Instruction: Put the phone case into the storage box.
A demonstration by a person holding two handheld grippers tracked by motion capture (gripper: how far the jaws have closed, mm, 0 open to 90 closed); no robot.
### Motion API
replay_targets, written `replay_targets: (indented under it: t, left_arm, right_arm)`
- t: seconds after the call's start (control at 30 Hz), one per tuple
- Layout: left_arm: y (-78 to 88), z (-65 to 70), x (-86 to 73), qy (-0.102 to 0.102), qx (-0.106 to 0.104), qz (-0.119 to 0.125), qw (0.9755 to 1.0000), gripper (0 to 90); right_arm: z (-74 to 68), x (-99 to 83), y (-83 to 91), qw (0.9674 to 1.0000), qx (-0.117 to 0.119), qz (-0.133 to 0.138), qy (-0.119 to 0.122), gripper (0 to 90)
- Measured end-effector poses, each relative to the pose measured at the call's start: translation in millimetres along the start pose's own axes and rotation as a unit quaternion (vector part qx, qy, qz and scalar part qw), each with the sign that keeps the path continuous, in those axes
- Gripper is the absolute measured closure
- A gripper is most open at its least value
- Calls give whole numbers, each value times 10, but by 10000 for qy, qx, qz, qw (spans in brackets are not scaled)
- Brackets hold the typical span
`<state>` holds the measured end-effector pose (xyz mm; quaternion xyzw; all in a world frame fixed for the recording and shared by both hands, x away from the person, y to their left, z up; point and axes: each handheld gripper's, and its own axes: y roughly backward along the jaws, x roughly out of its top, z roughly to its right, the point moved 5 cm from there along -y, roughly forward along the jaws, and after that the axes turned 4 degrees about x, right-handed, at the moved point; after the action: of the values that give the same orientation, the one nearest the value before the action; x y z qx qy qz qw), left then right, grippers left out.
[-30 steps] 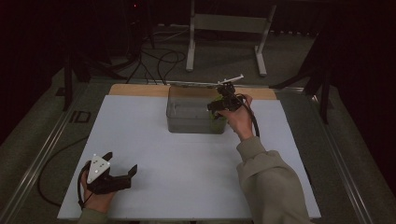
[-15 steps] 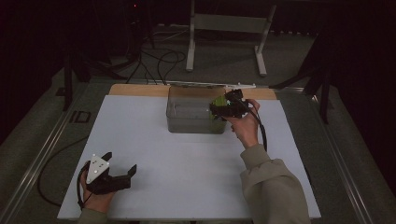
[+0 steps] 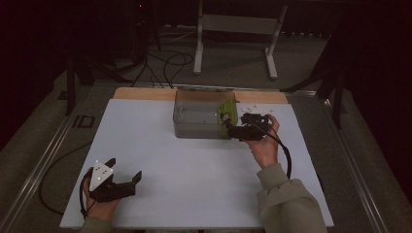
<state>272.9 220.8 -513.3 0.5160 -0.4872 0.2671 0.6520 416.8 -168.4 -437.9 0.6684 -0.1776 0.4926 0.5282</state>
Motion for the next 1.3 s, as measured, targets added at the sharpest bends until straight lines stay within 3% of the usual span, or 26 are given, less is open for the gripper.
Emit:
replay_targets:
  t: [0.23, 0.5, 0.6, 0.8, 0.9, 1.07, 1.13, 1.23, 1.3]
  left_arm:
    - [-1, -1, 1, 5, 0, -6, 10000, 2]
    - [-2, 0, 11, 25, -1, 11, 10000, 2]
    - [7, -14, 21, 52, 5, 43, 10000, 2]
    - [22, -32, 40, 95, 8, 121, 9999, 2]
    - [30, -38, 48, 110, 8, 141, 9998, 2]
    - [42, -50, 60, 109, 8, 164, 9998, 2]
    - [49, -52, 67, 134, -6, 197, 9997, 2]
    - [57, -63, 74, 162, -41, 244, 9996, 2]
    - [59, -65, 76, 172, -44, 257, 9995, 2]
  right_arm:
    - [23, -171, 280, 9996, -48, 267, 18, 91]
    - [67, -400, 523, 9992, -65, 384, 32, 93]
    - [63, -537, 651, 9977, -128, 659, 21, 126]
    - [-11, -698, 784, 9976, -37, 684, 35, 100]
    - [-62, -772, 827, 9975, -130, 661, 203, 91]
    - [-86, -857, 865, 9973, -169, 683, 220, 91]
    - [-61, -881, 878, 9970, -218, 725, 144, 92]
    - [2, -965, 913, 9946, -215, 1006, -124, 95]
    - [16, -1011, 914, 9950, -203, 960, -188, 94]
